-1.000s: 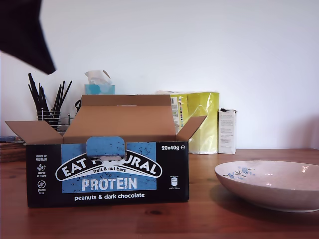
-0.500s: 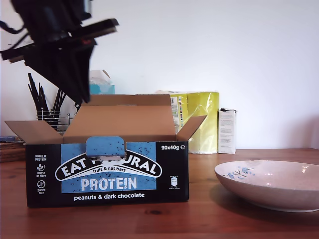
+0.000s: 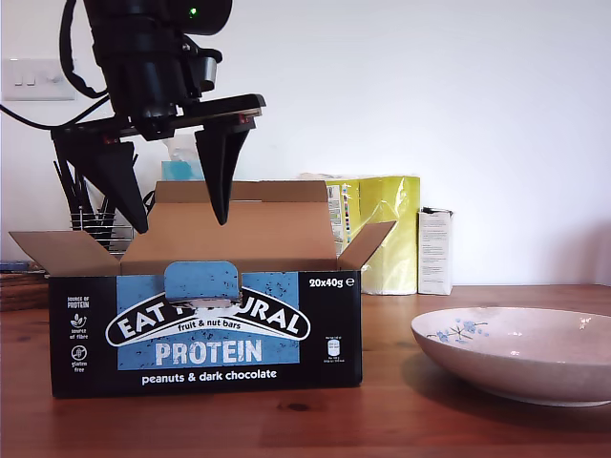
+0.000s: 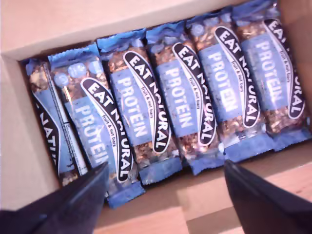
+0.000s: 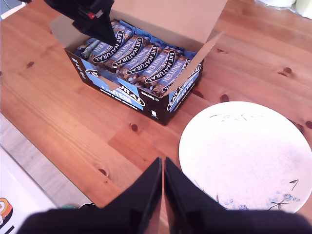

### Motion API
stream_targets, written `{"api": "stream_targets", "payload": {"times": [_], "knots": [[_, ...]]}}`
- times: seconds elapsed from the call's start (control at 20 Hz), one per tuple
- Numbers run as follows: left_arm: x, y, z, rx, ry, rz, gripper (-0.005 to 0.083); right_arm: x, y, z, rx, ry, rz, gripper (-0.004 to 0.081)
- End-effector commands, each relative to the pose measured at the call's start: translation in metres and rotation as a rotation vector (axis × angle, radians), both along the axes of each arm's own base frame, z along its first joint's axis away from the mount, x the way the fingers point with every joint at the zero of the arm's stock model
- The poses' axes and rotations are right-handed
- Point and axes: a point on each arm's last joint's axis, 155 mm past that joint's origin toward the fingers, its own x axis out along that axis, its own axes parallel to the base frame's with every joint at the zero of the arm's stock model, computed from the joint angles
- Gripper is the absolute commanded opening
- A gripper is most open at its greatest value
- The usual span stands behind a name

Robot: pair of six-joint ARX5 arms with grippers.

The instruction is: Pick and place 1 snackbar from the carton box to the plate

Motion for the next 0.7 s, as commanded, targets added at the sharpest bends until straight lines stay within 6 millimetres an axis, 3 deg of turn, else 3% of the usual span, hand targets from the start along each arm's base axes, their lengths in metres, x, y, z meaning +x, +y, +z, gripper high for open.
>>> {"api": "stream_targets", "payload": {"times": [0.0, 0.2, 0.45, 0.65], "knots": [[0.009, -0.005, -0.002, -0.009, -0.006, 0.012, 0.0708, 0.0, 0.002, 0.005, -0.002, -0.021, 0.019, -0.0013], [0.017, -0.016, -0.003, -0.053, -0.021, 0.013, 0.0707, 0.0, 0.002, 0.005, -0.009, -0.026, 0.024, -0.0013], [0.021, -0.024, -0.02, -0.059, 0.008, 0.008, 0.0703, 0.0, 0.002, 0.005, -0.009, -0.027, 0.025, -0.0013], [0.023, -0.035, -0.021, -0.092, -0.001, -0.006, 0.0623, 0.0, 0.002, 0.005, -0.009, -0.027, 0.025, -0.0013]]}}
